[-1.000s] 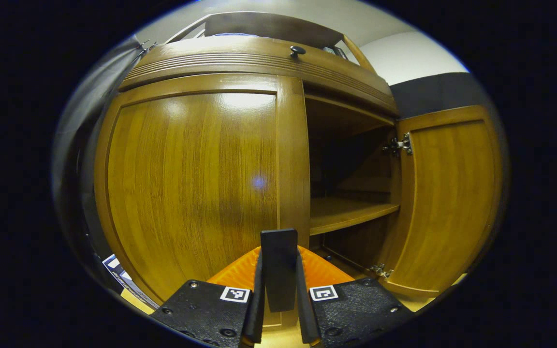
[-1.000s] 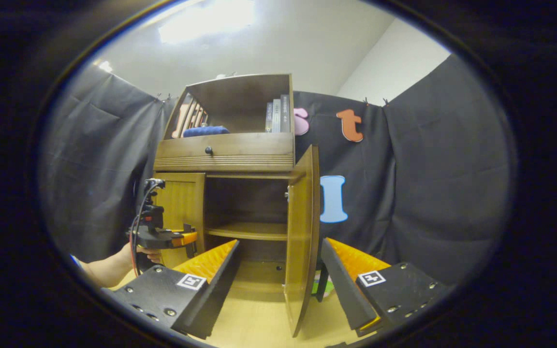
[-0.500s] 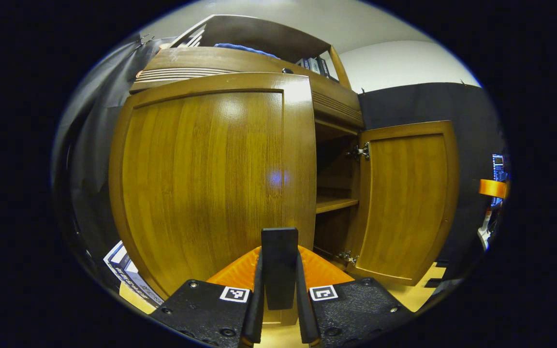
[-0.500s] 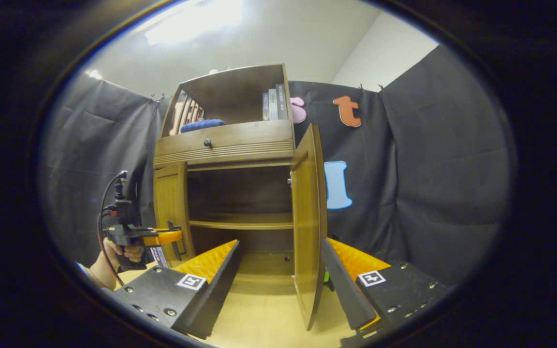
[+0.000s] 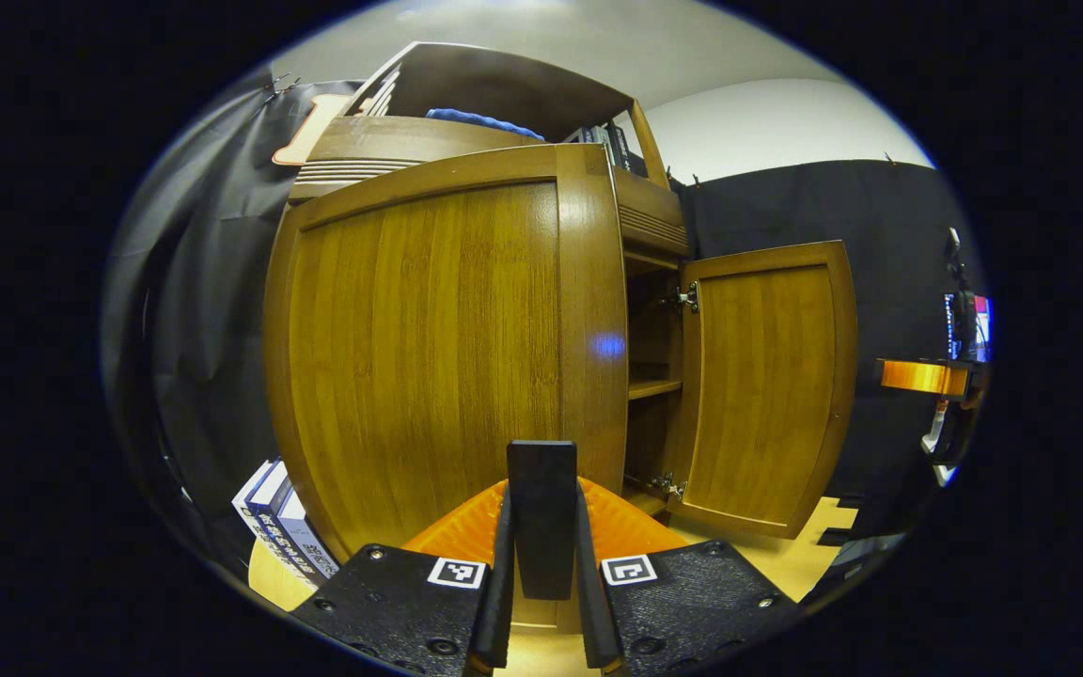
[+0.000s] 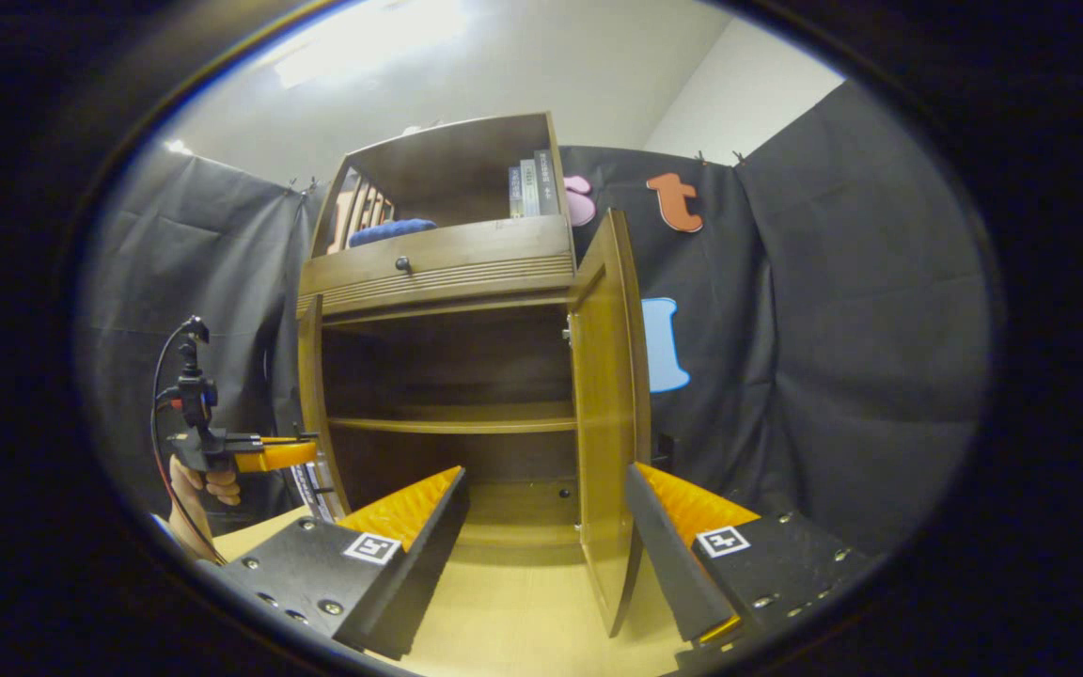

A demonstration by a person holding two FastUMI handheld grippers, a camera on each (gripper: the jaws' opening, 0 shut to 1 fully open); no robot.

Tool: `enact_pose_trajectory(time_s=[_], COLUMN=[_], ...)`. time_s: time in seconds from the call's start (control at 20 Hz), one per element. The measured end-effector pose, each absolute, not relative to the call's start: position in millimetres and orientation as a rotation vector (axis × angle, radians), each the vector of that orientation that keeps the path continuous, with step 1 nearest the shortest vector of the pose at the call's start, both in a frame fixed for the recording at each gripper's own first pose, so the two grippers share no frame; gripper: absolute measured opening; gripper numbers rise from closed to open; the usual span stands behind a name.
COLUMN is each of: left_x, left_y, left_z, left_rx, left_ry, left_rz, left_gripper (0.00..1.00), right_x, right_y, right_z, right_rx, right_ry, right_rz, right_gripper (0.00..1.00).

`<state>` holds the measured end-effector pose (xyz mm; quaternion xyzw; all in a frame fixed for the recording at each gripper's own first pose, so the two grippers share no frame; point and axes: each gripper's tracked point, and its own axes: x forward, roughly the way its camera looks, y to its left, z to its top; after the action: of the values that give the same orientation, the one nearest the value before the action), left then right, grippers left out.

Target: Open the right door of the double-door shoe cabinet with the right hand, and open the left door with the left hand.

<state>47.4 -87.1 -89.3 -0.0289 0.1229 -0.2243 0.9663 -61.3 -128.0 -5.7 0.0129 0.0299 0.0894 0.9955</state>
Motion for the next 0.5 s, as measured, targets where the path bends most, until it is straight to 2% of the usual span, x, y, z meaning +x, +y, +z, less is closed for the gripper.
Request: enact_pose_trajectory(time_s=[0.25,0.5], left_x=[33,15], left_y=[-74,-52], left_z=[-85,-79], left_rx=[-0.054,-0.027], left_ry=[0.250,0.254], left_rz=[-0.435,-0.375], left_gripper=[0.32,0.30], right_x=[-64,-72], right_y=[-127,-128], right_z=[-1,2], right_rx=[0.052,0.055], right_ry=[0.046,0.032], right_rz=[0.166,0.154], right_gripper=[0.98,0.98])
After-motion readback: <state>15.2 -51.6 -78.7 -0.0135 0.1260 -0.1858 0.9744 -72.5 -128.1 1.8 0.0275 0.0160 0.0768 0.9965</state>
